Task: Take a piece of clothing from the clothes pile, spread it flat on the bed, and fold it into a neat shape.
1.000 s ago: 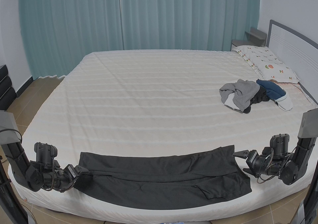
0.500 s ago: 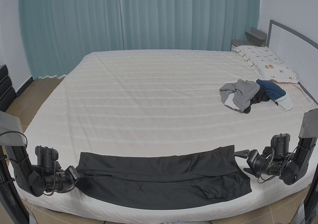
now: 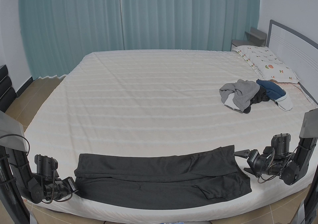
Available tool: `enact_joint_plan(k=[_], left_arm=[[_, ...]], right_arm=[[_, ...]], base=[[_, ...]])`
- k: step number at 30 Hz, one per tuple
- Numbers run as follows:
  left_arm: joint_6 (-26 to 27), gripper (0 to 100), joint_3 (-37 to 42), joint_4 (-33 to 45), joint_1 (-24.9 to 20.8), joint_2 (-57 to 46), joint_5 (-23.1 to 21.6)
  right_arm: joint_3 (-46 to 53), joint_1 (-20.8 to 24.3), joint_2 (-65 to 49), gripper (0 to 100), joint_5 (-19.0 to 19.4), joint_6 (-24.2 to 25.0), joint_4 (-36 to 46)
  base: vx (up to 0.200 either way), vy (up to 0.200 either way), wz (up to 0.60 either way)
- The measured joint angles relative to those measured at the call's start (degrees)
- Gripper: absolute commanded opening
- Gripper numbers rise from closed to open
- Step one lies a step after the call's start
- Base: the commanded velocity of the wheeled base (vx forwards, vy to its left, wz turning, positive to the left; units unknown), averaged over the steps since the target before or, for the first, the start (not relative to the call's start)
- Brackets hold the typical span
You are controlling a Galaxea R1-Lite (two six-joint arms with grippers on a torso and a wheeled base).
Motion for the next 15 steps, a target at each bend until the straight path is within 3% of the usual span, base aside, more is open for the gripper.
enact_joint_plan(k=[5,6,15], left_arm=[[0.13,0,0.2,0.0,-0.02,0.09,0.09],[0.11,100,0.2,0.0,-0.05,0.09,0.09],[-0.66,100,-0.59,-0.2,0.17,-0.44,-0.27]], right_arm=[[0.0,0.0,-0.11,100,0.0,0.0,0.0],[0.01,0.0,-0.13,100,0.0,0.0,0.0],[0.04,0.0,-0.24,100,0.0,0.09,-0.02]], base=[[0.0,0.0,0.0],[0.0,0.0,0.0],[0.0,0.0,0.0]])
